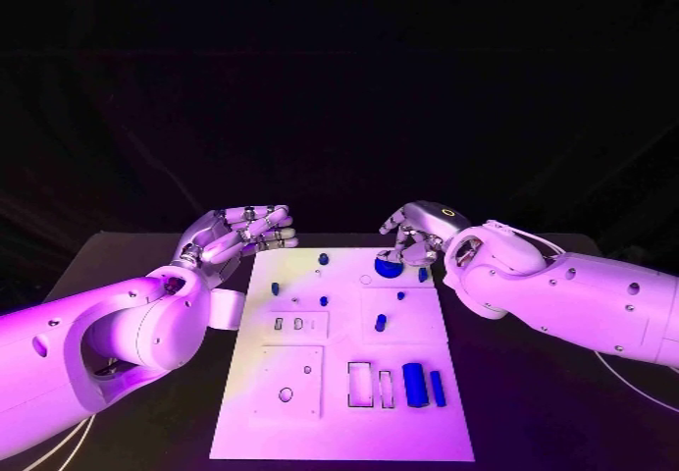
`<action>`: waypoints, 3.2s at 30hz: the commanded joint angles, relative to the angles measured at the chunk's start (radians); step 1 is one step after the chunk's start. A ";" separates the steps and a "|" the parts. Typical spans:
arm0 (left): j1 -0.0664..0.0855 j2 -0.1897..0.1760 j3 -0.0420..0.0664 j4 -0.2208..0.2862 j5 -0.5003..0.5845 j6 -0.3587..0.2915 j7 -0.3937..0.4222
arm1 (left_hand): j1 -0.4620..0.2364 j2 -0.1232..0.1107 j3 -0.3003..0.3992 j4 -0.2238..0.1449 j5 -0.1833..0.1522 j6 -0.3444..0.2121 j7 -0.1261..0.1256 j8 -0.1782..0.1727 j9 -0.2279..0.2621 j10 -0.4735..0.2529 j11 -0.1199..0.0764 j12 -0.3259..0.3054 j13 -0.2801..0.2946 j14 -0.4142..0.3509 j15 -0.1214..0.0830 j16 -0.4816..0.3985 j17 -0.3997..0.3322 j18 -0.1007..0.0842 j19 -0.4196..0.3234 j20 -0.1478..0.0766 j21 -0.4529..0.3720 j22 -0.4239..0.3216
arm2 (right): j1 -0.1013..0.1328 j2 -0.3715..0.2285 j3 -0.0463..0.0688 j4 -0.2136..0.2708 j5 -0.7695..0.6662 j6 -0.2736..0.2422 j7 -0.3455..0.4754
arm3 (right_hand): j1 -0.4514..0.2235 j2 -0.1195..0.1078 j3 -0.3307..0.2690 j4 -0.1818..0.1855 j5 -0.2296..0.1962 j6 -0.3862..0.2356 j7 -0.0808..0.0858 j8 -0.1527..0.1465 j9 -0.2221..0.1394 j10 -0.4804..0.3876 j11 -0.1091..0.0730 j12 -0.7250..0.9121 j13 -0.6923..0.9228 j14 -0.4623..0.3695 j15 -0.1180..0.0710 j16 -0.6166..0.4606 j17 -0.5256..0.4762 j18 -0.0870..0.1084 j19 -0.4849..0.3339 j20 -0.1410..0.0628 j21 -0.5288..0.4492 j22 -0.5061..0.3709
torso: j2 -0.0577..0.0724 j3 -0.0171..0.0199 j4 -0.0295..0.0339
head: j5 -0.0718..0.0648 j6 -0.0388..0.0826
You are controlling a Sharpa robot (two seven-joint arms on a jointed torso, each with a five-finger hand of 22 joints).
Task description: Assemble the parts on the task board
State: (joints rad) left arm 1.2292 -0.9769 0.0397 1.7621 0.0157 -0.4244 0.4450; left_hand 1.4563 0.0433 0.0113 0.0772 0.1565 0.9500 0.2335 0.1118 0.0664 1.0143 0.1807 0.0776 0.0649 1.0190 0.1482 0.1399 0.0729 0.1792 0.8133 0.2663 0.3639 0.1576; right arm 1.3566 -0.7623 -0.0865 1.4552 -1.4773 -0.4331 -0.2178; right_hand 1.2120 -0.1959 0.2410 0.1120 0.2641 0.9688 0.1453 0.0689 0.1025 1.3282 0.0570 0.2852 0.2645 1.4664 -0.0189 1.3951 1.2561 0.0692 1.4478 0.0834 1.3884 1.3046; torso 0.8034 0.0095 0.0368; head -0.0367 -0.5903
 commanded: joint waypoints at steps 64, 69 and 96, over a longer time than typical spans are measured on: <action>0.001 0.008 0.001 -0.016 0.001 0.032 0.005 | -0.005 -0.002 0.010 -0.008 0.001 0.004 0.006 -0.009 -0.001 0.002 0.006 -0.006 0.000 0.001 0.000 -0.012 -0.002 0.003 0.000 0.001 0.002 -0.003 | -0.030 0.107 -0.003 -0.175 0.062 0.196 -0.031 | 0.176 0.143 -0.123 0.022 -0.015 0.082 -0.022 0.098 0.042 0.136 -0.014 1.148 1.170 0.097 -0.007 0.160 0.279 -0.062 0.107 0.002 0.161 0.239 | -0.005 0.0026 -0.0101 | 0.012 -0.021; 0.001 0.007 0.001 -0.018 0.001 0.031 0.006 | -0.005 -0.002 0.011 -0.009 0.001 0.004 0.006 -0.009 -0.001 0.002 0.007 -0.007 0.000 0.000 0.000 -0.013 -0.003 0.003 -0.001 0.001 0.002 -0.004 | -0.031 0.107 -0.003 -0.172 0.057 0.158 -0.033 | 0.173 0.150 -0.106 0.019 -0.014 0.107 -0.035 0.105 0.049 0.147 -0.026 1.160 1.182 0.097 -0.018 0.160 0.279 -0.063 0.109 -0.009 0.163 0.241 | -0.005 0.0032 -0.0095 | 0.013 -0.019; 0.001 0.010 0.001 -0.025 0.005 0.023 0.013 | -0.009 -0.001 0.011 -0.007 0.000 0.005 0.007 -0.011 -0.001 0.002 0.007 -0.008 0.000 0.000 0.001 -0.015 -0.002 0.003 -0.002 0.002 0.002 -0.004 | -0.023 0.204 -0.010 -0.063 -0.109 -0.011 -0.031 | 0.155 0.150 -0.089 0.018 -0.011 0.119 -0.042 0.102 0.054 0.161 -0.033 1.175 1.198 0.098 -0.025 0.163 0.287 -0.068 0.120 -0.018 0.178 0.260 | -0.004 0.0026 -0.0060 | 0.023 -0.016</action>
State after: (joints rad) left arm 1.2293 -0.9698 0.0396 1.7364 0.0176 -0.4129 0.4449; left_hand 1.4563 0.0433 0.0171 0.0714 0.1565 0.9538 0.2371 0.1078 0.0664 1.0143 0.1807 0.0734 0.0650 1.0190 0.1481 0.1313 0.0715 0.1792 0.8133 0.2663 0.3639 0.1548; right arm 1.3347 -0.5661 -0.0955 1.4019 -1.5312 -0.4085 -0.2436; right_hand 1.3711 -0.0498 0.1482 0.1296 0.2501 1.0438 0.1422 0.1666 0.1353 1.4686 0.0303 1.4582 1.3075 1.4665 -0.0398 1.5557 1.3074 0.0220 1.4665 0.0747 1.5623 1.3080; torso 0.7995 0.0121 0.0303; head -0.0157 -0.6070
